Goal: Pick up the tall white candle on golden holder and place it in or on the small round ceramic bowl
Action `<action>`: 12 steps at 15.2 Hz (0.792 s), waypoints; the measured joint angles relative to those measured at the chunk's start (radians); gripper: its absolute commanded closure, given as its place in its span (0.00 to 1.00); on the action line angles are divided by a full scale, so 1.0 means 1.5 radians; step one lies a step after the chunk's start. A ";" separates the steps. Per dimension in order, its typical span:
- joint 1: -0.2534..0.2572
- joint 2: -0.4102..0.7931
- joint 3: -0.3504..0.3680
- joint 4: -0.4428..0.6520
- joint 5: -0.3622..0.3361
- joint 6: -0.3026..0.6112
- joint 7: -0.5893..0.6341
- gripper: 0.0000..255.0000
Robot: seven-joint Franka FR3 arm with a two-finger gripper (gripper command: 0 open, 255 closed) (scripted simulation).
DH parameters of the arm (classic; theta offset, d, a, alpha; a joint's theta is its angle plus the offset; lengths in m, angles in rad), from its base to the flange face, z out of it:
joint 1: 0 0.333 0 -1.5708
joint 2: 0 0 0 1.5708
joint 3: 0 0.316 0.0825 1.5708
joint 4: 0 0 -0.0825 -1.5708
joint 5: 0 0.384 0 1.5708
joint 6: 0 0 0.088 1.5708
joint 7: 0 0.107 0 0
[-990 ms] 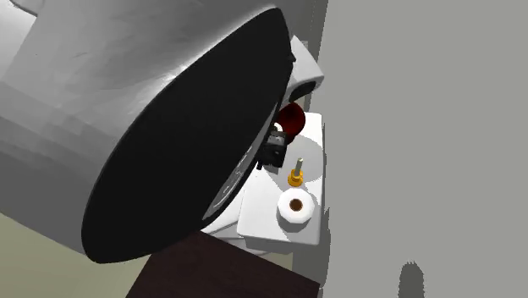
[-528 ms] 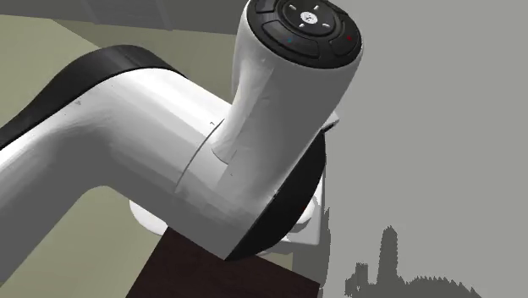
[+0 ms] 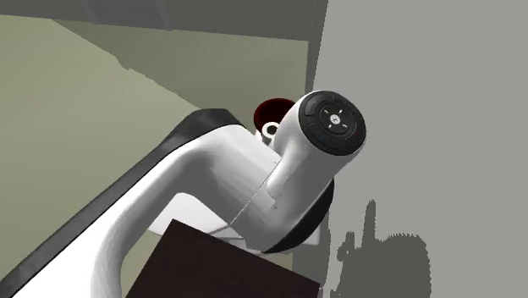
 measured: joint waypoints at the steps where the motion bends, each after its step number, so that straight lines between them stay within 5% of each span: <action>1: 0.008 0.027 -0.014 -0.006 0.009 0.035 -0.019 0.00; 8: 0.103 0.205 -0.124 -0.003 0.134 0.229 -0.189 0.00; 12: 0.199 0.335 -0.210 0.048 0.319 0.287 -0.370 0.00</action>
